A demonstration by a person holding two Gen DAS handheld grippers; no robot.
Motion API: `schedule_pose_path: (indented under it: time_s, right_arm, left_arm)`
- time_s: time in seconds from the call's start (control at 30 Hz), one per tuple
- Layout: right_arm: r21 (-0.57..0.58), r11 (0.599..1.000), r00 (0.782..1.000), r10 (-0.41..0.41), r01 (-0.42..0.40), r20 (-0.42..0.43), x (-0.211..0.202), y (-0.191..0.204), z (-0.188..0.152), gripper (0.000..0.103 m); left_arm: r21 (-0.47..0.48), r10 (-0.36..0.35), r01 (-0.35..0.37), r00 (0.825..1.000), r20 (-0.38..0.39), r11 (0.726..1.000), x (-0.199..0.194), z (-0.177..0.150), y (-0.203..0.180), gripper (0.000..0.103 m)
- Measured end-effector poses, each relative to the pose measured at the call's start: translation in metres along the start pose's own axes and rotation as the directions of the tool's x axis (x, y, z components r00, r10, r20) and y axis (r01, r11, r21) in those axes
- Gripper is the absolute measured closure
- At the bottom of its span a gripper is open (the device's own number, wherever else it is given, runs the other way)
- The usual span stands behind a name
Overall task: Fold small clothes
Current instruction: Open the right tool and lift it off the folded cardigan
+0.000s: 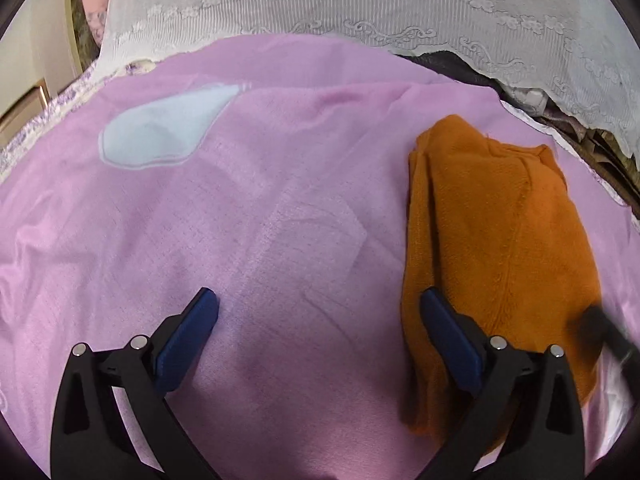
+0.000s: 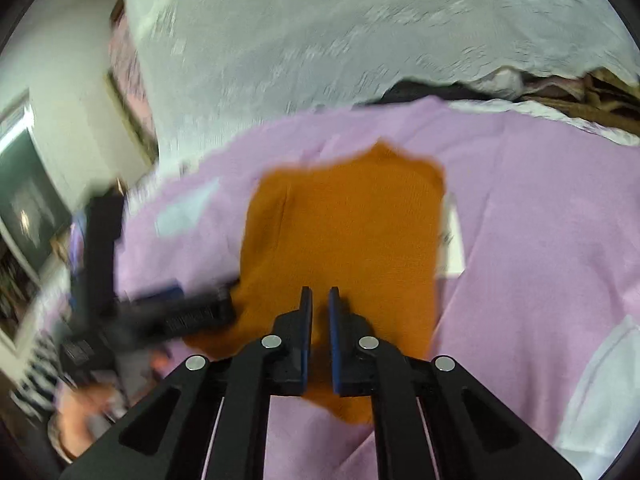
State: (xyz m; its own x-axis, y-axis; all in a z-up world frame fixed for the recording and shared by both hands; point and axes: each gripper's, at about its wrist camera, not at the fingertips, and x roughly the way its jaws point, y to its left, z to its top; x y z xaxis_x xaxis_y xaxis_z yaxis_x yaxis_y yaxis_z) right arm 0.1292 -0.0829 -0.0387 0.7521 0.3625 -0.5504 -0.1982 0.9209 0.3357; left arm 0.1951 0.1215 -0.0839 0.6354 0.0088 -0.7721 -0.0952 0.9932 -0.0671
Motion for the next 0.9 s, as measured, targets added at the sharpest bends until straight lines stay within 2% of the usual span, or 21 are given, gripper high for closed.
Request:
schedule_pose_path:
  time_s: [0.03, 0.17, 0.27, 0.3, 0.4, 0.5, 0.57, 0.6, 0.63, 0.7, 0.8, 0.9]
  right_arm:
    - [-0.003, 1.000, 1.000, -0.014, 0.014, 0.023, -0.003, -0.001, 0.012, 0.095]
    - [-0.001, 0.997, 0.997, -0.078, 0.078, 0.008, 0.018, -0.010, 0.048, 0.096]
    - [0.067, 0.997, 0.994, -0.033, 0.040, -0.100, 0.049, -0.025, 0.063, 0.096]
    - [0.097, 0.994, 0.992, -0.041, 0.053, -0.122, 0.059, -0.032, 0.065, 0.096]
    - [0.182, 0.982, 0.989, -0.018, 0.045, -0.147, 0.079, -0.056, 0.068, 0.099]
    - [0.332, 0.942, 0.986, 0.005, 0.051, -0.165, 0.106, -0.093, 0.072, 0.100]
    - [0.370, 0.928, 0.988, 0.010, 0.048, -0.154, 0.115, -0.106, 0.072, 0.102]
    - [0.367, 0.928, 0.990, -0.020, 0.070, -0.139, 0.114, -0.109, 0.073, 0.101]
    - [0.345, 0.930, 0.989, -0.092, 0.127, -0.117, 0.110, -0.113, 0.073, 0.099]
    - [0.353, 0.922, 0.987, -0.145, 0.160, -0.070, 0.098, -0.122, 0.071, 0.099]
    - [0.429, 0.902, 0.998, -0.055, 0.047, 0.006, 0.073, -0.135, 0.066, 0.099]
    - [0.361, 0.930, 0.997, 0.044, -0.065, 0.066, 0.049, -0.113, 0.068, 0.098]
  left_arm:
    - [0.001, 0.000, 0.000, 1.000, -0.001, 1.000, 0.000, 0.000, 0.000, 0.004]
    - [0.009, 0.008, -0.008, 1.000, -0.001, 1.000, -0.001, -0.004, 0.000, 0.004]
    - [0.028, 0.033, -0.033, 0.999, 0.003, 0.999, 0.000, -0.005, -0.004, 0.004]
    - [0.032, 0.040, -0.040, 0.999, 0.004, 0.999, 0.000, -0.005, -0.005, 0.004]
    - [0.039, 0.049, -0.049, 0.999, 0.003, 0.998, 0.001, -0.005, -0.006, 0.004]
    - [0.045, 0.058, -0.058, 0.998, 0.005, 0.997, 0.002, -0.005, -0.007, 0.004]
    - [0.046, 0.058, -0.058, 0.998, 0.006, 0.997, 0.002, -0.005, -0.007, 0.004]
    - [0.045, 0.056, -0.057, 0.998, 0.005, 0.997, 0.003, -0.005, -0.007, 0.004]
    - [0.044, 0.055, -0.055, 0.998, 0.003, 0.998, 0.003, -0.005, -0.006, 0.004]
    - [0.043, 0.053, -0.053, 0.999, 0.003, 0.998, 0.003, -0.005, -0.007, 0.004]
    - [0.033, 0.038, -0.038, 0.999, 0.009, 0.999, 0.002, -0.004, -0.005, 0.004]
    - [0.016, 0.000, 0.000, 0.999, 0.032, 1.000, -0.003, -0.004, -0.003, 0.005]
